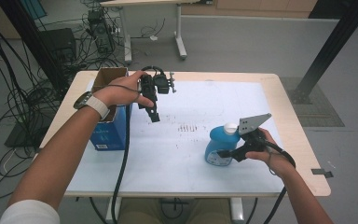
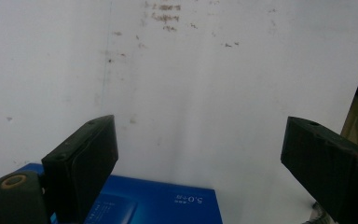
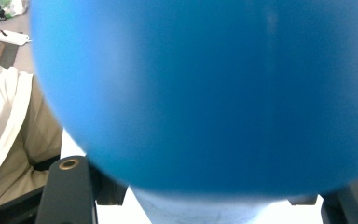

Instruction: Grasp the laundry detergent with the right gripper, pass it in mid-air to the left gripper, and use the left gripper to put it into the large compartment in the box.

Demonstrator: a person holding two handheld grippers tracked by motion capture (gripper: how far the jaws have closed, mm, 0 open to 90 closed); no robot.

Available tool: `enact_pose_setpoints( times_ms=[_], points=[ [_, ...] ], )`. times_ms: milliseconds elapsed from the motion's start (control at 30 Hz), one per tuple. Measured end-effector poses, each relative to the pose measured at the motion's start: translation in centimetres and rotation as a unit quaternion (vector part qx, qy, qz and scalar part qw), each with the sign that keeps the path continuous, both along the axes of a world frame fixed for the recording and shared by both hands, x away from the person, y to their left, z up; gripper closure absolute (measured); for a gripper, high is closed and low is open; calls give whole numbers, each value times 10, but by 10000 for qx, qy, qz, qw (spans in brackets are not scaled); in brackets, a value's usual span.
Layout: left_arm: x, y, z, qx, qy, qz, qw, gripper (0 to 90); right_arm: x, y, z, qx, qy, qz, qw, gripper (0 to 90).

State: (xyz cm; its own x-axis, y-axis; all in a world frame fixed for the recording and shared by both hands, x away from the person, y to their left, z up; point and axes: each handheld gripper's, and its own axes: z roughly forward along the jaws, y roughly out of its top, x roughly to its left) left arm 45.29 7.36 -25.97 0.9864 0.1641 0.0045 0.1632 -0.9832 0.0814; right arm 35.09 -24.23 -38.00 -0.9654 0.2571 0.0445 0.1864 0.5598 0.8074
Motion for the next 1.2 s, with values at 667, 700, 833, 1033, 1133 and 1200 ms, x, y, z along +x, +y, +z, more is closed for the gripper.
enact_pose_setpoints(
  times_ms=[667, 700, 833, 1033, 1133, 1200],
  points=[
    [1, 0, -1, -6, 7, 1, 10000, 113, 2, 2, -5, 94, 32, -11, 9999, 340],
    [1, 0, -1, -6, 7, 1, 10000, 113, 3, 2, -5, 100, 27, -3, 9999, 341],
    [1, 1, -1, -12, 9, 12, 10000, 113, 3, 2, -6, 110, 26, 12, 9999, 353],
    [1, 0, -2, -13, 15, -1, 10000, 113, 3, 2, -7, 150, 39, 18, 9999, 365],
    [1, 0, -2, -15, 16, 3, 10000, 113, 2, 2, -7, 180, 38, 27, 9998, 372],
    [1, 0, -2, -12, 18, 2, 10000, 113, 3, 2, -8, 201, 38, 30, 9998, 376]
  ],
)
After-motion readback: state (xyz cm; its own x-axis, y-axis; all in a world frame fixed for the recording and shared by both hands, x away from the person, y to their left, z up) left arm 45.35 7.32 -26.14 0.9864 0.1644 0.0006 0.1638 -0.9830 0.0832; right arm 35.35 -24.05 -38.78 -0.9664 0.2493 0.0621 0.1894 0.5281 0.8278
